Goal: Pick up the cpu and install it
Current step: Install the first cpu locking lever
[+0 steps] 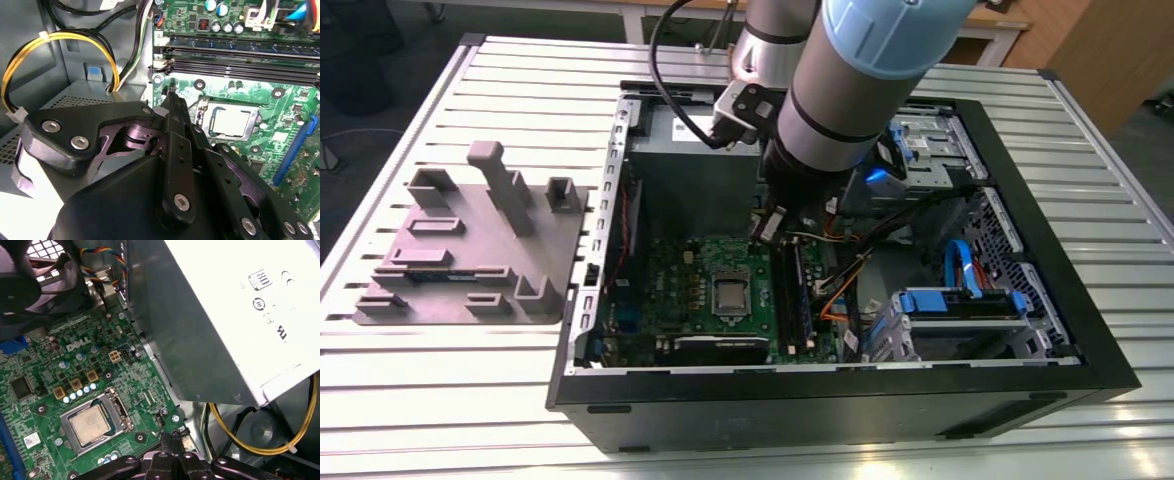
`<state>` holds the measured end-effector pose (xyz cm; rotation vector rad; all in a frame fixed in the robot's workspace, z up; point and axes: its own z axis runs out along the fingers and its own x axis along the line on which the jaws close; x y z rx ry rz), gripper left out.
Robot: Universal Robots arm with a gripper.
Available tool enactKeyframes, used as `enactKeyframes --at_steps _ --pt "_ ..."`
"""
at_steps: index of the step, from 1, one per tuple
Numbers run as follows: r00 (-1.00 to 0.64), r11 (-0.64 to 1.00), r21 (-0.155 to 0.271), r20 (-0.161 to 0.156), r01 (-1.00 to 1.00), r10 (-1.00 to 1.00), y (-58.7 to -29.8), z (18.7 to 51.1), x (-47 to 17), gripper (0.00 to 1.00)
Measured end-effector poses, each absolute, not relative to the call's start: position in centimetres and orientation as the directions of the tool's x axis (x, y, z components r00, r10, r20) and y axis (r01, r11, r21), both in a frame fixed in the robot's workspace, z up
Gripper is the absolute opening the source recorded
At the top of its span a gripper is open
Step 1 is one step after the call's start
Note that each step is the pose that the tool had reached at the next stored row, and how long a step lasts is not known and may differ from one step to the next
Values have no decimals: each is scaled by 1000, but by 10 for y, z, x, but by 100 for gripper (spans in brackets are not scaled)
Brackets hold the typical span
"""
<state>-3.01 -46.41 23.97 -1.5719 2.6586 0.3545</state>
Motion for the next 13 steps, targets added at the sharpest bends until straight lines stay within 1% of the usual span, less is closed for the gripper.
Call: enactKeyframes --at_steps 5,13 --pt "-482 456 178 -143 -872 -865 -461 239 -31 10" --pt "-402 376 178 -143 -909 -905 -463 237 -31 10"
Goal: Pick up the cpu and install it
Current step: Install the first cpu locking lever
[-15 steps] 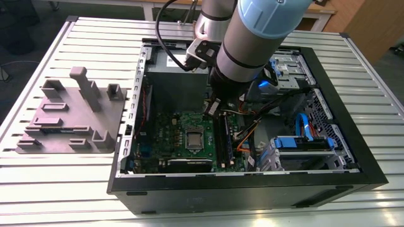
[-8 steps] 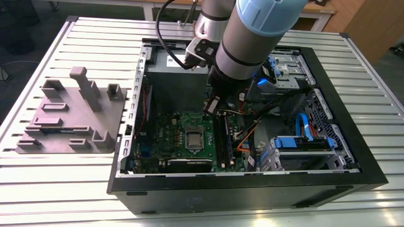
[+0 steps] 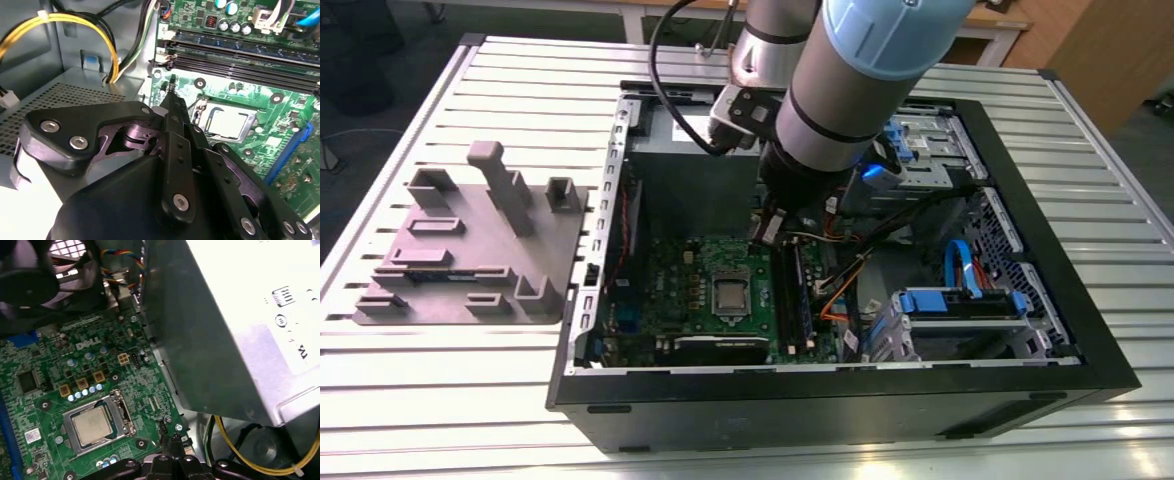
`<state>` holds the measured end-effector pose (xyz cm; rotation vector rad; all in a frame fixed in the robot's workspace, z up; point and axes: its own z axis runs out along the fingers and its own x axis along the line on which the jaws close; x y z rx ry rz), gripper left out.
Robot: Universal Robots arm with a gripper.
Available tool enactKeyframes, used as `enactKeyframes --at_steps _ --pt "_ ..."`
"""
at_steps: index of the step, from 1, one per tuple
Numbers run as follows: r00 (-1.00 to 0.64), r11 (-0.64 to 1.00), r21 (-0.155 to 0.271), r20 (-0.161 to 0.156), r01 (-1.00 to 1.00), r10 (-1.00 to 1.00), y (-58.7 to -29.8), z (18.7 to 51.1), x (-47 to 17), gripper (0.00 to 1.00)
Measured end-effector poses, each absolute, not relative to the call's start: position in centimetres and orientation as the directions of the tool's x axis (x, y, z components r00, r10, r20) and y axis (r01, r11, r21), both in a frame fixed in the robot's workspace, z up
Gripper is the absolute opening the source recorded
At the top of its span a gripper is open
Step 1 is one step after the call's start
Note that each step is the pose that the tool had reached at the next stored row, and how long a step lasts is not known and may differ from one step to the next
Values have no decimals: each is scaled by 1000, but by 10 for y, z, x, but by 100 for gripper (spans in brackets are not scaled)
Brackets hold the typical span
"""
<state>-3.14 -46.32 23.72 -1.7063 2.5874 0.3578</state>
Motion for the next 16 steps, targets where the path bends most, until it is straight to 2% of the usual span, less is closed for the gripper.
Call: enactKeyframes --at_steps 8,16 --pt "-394 368 177 -144 -913 -908 -478 237 -33 10" --pt "-369 346 162 -150 -924 -917 -480 237 -39 10"
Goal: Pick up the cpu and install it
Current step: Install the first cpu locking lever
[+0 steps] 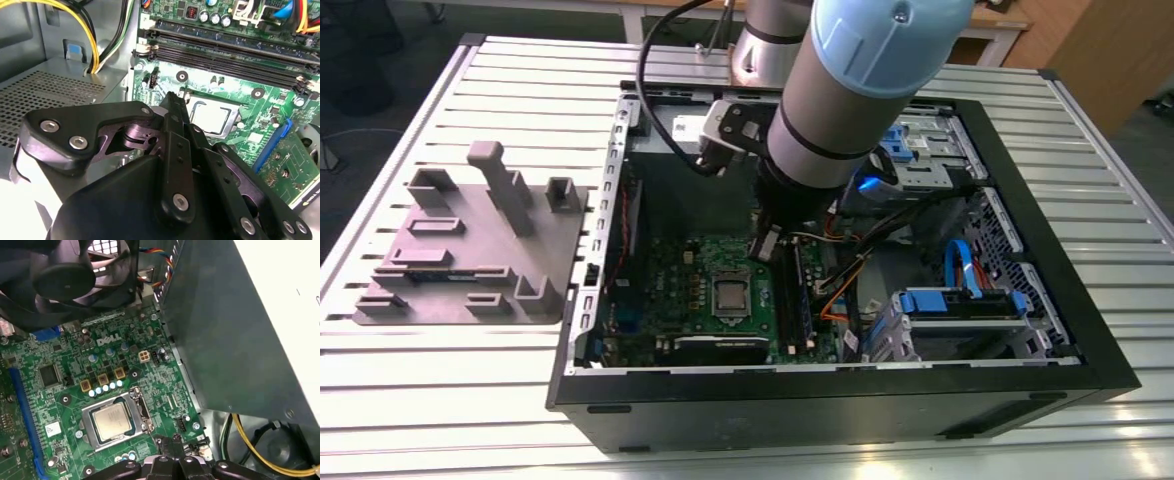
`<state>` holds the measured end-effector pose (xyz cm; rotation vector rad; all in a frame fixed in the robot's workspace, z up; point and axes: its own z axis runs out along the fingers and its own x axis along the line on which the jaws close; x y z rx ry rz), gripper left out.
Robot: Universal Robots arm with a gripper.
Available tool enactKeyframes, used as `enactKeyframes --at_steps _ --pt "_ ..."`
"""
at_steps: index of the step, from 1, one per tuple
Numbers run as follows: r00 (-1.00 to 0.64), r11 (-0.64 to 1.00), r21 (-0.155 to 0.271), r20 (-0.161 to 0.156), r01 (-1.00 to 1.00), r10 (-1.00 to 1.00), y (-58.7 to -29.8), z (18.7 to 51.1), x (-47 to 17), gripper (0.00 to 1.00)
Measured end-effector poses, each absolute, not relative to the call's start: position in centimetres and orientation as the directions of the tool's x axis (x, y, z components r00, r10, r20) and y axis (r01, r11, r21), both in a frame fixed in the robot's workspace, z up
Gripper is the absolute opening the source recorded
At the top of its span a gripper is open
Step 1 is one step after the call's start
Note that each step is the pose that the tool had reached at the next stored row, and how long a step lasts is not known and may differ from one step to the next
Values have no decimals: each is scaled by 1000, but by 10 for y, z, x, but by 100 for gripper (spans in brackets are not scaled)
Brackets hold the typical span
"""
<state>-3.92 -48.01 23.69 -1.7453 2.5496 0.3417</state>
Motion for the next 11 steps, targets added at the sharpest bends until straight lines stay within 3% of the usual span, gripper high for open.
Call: enactKeyframes --at_steps 11 --pt "-324 302 149 -155 -942 -933 -482 237 -42 10"
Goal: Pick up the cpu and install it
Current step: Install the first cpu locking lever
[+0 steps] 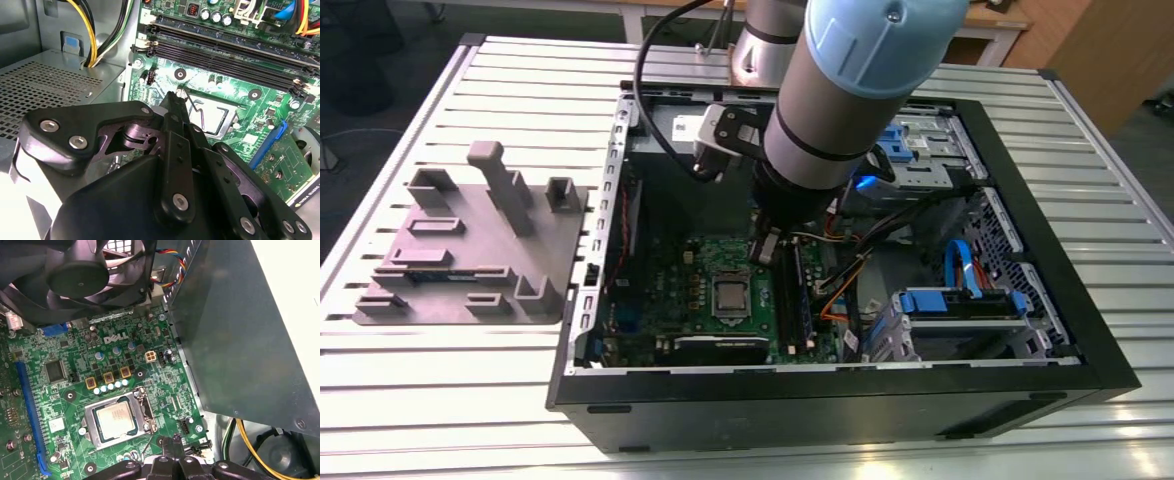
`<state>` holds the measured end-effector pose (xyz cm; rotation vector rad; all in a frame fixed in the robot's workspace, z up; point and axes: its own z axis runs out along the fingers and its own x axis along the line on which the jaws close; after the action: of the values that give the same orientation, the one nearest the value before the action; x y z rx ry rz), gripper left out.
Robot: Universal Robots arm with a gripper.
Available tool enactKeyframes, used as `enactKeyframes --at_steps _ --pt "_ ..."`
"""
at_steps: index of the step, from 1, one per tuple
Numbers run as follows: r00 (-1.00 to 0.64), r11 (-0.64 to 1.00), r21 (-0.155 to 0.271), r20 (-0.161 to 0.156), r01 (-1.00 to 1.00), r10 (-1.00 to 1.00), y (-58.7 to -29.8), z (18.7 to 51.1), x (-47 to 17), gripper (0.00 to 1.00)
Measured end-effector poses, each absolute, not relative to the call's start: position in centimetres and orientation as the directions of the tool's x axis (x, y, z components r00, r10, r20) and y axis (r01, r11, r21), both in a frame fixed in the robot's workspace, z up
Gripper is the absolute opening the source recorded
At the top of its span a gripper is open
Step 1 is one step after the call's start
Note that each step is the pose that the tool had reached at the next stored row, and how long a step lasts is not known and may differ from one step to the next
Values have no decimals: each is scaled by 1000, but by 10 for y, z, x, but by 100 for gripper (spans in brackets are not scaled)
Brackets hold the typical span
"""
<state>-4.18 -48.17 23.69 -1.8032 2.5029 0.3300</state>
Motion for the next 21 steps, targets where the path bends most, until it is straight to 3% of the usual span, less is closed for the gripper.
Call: enactKeyframes --at_steps 21 --pt "-251 229 145 -156 -962 -955 -490 236 -43 10"
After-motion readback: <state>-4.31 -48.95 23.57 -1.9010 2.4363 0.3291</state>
